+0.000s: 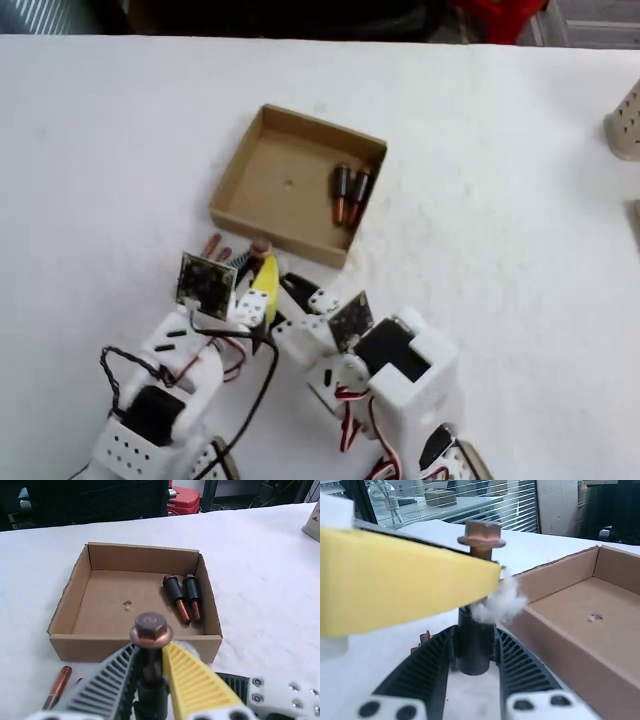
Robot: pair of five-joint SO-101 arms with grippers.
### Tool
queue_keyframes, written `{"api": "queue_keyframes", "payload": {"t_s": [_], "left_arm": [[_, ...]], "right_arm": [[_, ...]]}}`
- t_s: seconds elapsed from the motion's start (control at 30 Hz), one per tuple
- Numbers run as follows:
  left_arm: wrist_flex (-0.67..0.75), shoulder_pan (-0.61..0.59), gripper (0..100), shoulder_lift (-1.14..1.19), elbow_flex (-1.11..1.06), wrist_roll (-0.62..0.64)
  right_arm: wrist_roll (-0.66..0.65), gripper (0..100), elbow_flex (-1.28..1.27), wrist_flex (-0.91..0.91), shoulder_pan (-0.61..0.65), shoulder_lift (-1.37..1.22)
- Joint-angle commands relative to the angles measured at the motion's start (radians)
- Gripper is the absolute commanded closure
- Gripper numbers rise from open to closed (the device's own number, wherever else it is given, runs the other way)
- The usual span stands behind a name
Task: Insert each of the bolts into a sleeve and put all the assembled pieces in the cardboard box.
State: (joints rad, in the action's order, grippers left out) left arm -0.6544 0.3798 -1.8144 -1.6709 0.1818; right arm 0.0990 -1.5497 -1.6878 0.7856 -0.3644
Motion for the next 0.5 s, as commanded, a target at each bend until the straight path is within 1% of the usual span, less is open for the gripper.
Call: {"api": "queue_keyframes", "payload": {"t_s": [0.0, 0.4, 0.47], "left_arm": [[0.0, 0.022, 98, -0.013, 0.018, -0.02], [-0.005, 0.016, 98, -0.013, 0.018, -0.021], [-0.02, 0.016, 96, -0.013, 0.018, -0.021]], "right_arm": [[-0.006, 98.2, -0.002, 0.001, 0.002, 0.013], [-0.006, 98.2, -0.002, 0.001, 0.002, 0.013], [-0.006, 98.2, -0.002, 0.001, 0.002, 0.013]]}}
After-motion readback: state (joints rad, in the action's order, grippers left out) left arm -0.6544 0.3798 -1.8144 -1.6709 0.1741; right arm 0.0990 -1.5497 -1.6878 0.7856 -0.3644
